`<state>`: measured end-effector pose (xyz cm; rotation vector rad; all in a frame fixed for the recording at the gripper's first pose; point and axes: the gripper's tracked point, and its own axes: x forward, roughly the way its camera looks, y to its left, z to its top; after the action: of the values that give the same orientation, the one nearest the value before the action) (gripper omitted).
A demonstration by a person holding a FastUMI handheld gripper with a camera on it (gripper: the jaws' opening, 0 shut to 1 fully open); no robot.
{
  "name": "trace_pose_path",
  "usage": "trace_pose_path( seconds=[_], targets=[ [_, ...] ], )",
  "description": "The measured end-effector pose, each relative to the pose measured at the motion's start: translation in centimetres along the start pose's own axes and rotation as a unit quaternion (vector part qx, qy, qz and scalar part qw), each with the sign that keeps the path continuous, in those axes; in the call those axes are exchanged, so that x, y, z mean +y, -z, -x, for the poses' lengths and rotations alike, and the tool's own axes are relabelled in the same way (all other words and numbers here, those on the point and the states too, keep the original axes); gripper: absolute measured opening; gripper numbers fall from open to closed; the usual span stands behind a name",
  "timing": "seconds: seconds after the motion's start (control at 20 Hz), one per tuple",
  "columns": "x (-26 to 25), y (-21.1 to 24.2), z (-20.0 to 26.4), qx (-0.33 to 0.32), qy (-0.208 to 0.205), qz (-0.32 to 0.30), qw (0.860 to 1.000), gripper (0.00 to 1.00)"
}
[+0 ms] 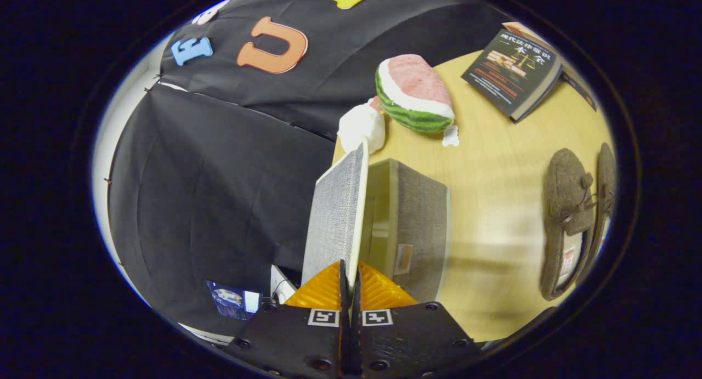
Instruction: Open the storage box then place both shoes into the box .Put the left shoe in first, then the right shoe, with the right side of both shoes facing outward in a uniform manner.
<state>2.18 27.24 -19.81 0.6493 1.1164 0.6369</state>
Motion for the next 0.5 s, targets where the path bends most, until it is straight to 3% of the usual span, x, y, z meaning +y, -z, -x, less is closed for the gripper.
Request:
trace_pose_path(
  seconds=[0.25,0.35,0.5],
  targets=[
    [7.6,-0.6,0.6,-0.003,-0.006,0.043,0.999,0.01],
    [9.9,-0.7,-0.1,-0.009,0.021,0.058,0.998,0.01],
    [14.7,-0.8,-1.6,-0.020,0.005,0.079,0.997,0.03]
  ],
)
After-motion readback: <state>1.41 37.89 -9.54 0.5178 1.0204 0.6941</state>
